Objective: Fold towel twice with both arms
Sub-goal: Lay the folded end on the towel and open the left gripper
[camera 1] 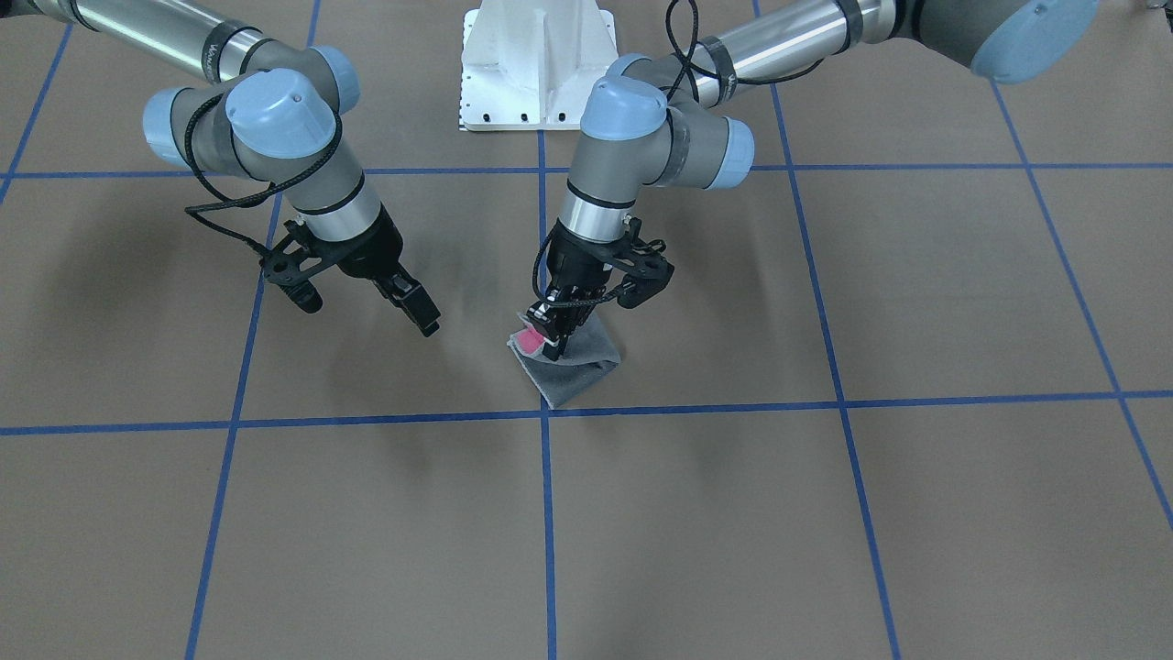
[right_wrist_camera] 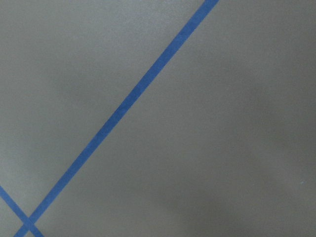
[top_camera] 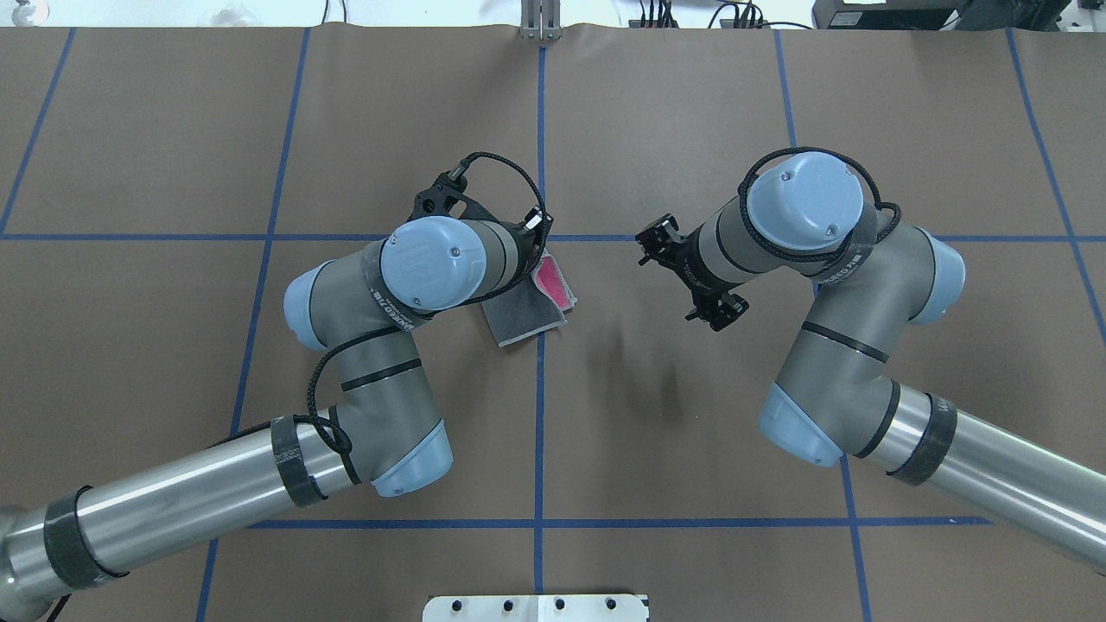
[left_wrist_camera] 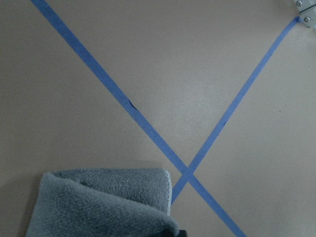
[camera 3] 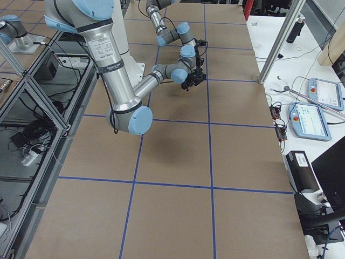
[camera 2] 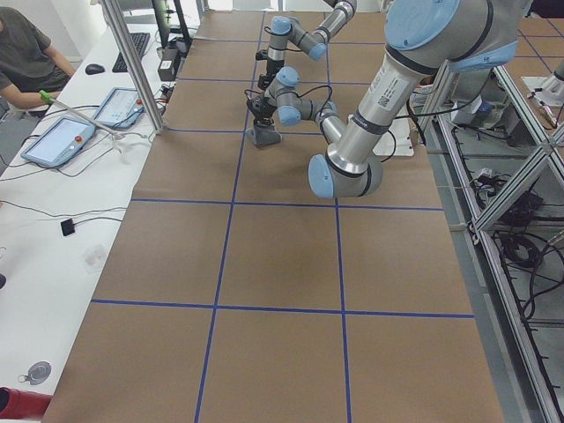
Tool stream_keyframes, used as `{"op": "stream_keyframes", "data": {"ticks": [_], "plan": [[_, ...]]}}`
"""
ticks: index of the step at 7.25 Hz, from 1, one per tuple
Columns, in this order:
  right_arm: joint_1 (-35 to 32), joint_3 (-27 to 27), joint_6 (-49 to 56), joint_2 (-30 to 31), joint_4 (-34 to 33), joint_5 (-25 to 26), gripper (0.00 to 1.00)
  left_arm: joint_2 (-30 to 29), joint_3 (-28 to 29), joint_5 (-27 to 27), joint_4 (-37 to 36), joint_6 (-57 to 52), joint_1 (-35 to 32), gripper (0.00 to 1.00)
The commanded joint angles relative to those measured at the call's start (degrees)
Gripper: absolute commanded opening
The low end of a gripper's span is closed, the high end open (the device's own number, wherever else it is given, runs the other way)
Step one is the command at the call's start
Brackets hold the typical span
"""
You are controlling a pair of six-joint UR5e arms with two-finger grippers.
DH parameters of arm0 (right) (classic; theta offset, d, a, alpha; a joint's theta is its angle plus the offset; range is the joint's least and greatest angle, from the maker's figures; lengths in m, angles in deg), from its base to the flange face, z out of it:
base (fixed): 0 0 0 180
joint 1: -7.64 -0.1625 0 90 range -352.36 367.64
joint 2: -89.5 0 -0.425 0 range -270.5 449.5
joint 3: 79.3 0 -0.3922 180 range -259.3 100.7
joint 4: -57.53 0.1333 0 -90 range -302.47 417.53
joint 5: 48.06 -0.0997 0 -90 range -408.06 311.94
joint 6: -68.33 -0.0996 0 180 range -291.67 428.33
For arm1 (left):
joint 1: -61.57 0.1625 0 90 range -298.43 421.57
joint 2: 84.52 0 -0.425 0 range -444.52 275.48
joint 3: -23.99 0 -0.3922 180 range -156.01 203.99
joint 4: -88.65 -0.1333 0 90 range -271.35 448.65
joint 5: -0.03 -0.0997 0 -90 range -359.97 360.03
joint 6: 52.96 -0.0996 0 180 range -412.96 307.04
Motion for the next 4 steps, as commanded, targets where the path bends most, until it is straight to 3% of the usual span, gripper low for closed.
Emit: {"op": "stream_keyframes", "data": {"ticks": [1, 4], "plan": [[0.4, 0.2, 0.0, 0.0, 0.0, 0.1, 1.0, -1.0, 2.7, 0.0, 1.0, -1.1, -0.8, 0.0], [0.8, 0.4, 0.0, 0.1, 0.0, 0.1, 1.0, -4.4, 7.9, 0.0, 3.2, -1.1, -1.6, 0.15]]}}
